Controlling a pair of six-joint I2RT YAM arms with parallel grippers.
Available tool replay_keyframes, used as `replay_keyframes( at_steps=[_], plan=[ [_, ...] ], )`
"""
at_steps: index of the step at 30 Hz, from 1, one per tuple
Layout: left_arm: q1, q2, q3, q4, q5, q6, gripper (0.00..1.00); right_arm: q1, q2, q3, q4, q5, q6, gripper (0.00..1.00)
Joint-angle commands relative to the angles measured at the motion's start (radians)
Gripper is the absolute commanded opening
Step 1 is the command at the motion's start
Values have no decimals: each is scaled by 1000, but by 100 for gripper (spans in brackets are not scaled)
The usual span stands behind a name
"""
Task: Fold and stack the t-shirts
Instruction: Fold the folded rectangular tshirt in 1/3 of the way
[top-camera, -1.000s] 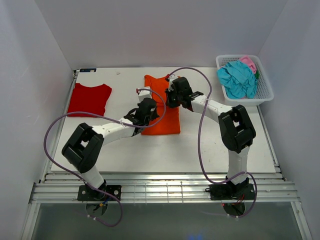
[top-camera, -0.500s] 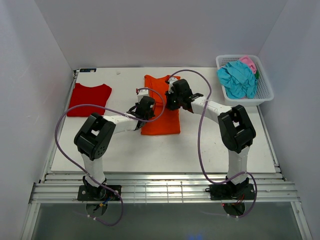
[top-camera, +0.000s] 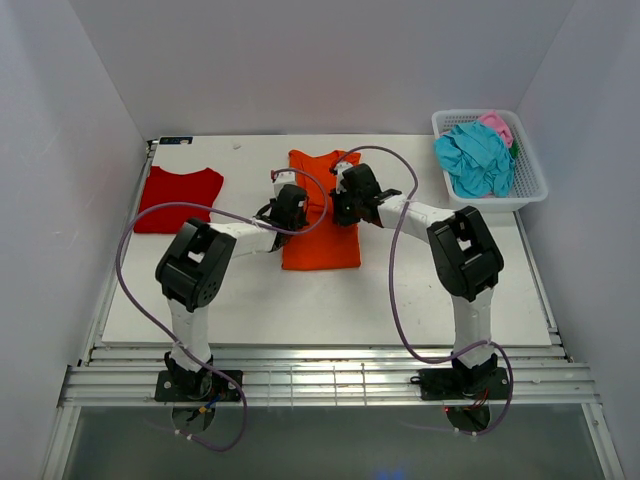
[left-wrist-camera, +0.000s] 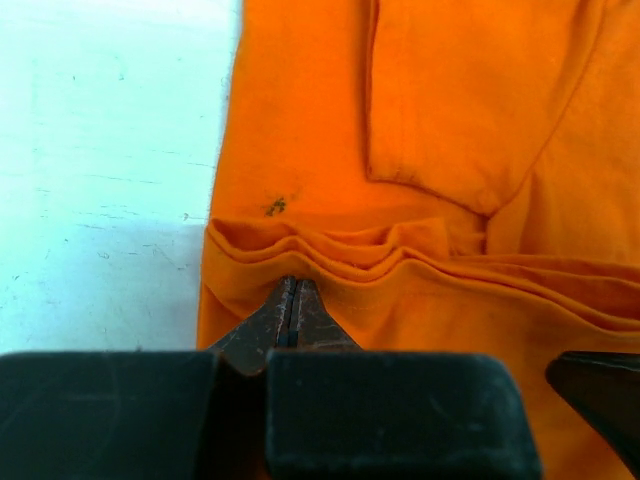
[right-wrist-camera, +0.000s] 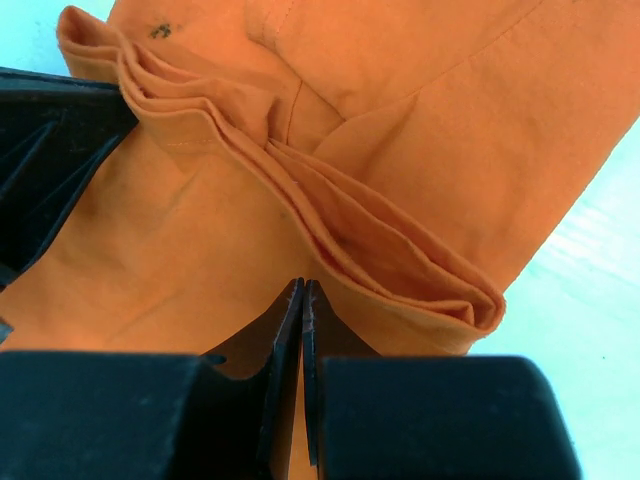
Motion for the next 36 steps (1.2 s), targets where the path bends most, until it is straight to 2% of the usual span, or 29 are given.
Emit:
replay_keyframes(
  at_steps=[1,15,30,36],
  plan=[
    [16,7,35,10,26,12,0,-4,12,49,15,21,1,8],
    [60,71,84,12,57,15,0,-62,38,66,12,41,-6,8],
    [88,132,106,12,72,15,0,-133,153,111,-9,21,9,8],
    [89,94,104,18,58,14,0,-138,136,109,-3,19,-6,8]
  ],
)
